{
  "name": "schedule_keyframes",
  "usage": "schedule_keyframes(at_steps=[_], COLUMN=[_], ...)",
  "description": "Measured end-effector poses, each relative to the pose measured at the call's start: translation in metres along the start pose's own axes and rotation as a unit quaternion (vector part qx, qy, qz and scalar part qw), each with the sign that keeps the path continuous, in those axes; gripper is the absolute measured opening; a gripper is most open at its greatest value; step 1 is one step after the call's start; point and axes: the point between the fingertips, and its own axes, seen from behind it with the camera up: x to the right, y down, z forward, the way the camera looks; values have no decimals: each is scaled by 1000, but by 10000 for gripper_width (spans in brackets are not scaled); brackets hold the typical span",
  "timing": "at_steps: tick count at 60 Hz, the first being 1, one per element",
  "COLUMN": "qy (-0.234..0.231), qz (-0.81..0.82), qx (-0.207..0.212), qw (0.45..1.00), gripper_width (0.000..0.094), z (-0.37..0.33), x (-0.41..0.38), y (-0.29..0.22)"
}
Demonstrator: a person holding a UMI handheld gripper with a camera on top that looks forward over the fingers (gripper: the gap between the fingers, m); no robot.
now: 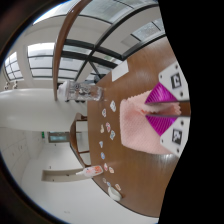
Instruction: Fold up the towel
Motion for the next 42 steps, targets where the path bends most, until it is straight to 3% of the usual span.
schedule_keyframes(at_steps=[7, 10, 14, 31, 42], qy=[-1, 2, 9, -16, -28], qz=[10, 17, 18, -3, -24], qx=[15, 20, 29, 103, 117], qw=[1000, 1000, 999, 995, 992], gripper_width=[865, 810, 847, 838, 846], z=[-11, -19, -34, -138, -196], x=[6, 11, 17, -21, -43], y=[-8, -10, -13, -18, 2])
